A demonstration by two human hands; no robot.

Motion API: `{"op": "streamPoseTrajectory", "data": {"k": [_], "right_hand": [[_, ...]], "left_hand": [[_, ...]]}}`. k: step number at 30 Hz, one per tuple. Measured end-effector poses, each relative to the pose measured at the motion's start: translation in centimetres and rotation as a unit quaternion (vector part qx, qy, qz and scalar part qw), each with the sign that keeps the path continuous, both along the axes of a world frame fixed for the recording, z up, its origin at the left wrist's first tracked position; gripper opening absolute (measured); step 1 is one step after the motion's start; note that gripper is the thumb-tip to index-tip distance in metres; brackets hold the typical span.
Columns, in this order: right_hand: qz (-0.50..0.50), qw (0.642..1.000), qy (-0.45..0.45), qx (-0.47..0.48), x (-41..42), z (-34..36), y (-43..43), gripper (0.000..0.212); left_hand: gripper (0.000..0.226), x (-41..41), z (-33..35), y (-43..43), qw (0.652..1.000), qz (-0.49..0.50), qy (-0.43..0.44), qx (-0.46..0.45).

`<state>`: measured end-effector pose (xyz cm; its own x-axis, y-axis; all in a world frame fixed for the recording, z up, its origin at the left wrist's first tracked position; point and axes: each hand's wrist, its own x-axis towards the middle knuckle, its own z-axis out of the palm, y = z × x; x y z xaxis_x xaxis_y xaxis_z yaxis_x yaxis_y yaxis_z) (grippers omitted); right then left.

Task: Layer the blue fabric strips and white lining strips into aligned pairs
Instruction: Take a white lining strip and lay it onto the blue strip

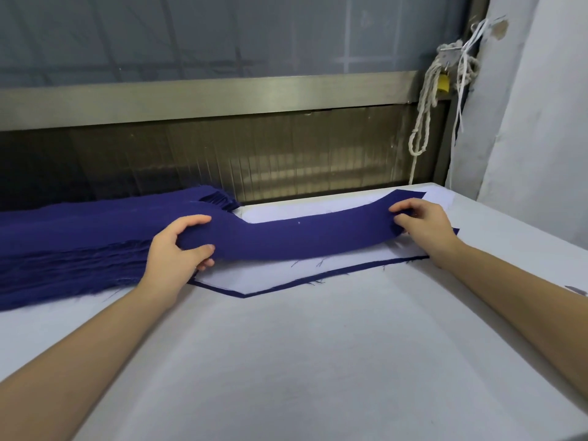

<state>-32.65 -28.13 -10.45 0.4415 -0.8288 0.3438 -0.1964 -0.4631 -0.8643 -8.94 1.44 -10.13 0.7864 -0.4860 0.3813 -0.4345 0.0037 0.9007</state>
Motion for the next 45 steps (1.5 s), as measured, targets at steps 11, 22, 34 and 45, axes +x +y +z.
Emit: {"op": "streamPoseTrajectory", "data": {"k": [11, 22, 34, 45], "right_hand": [[-0.032, 0.999, -0.01, 0.019, -0.2, 0.3, -1.0, 0.024], [-0.085, 0.99, 0.105, -0.049, -2.3, 0.7, -2.4, 0.019], [-0.077, 0.973, 0.204, -0.079, -2.6, 0.4, -2.9, 0.018], [-0.098, 0.976, 0.162, -0.105, -3.1, 0.5, -3.5, 0.019]], "left_hand": [[0.014, 0.3, -0.3, 0.0, 0.999, 0.046, -0.011, 0.003], [0.047, -0.1, -0.1, 0.2, 0.998, -0.003, -0.053, 0.042], [0.058, -0.4, -0.2, 0.5, 0.959, 0.033, -0.215, 0.183], [0.036, 0.2, 0.5, 0.7, 0.993, 0.03, -0.055, 0.1]]}}
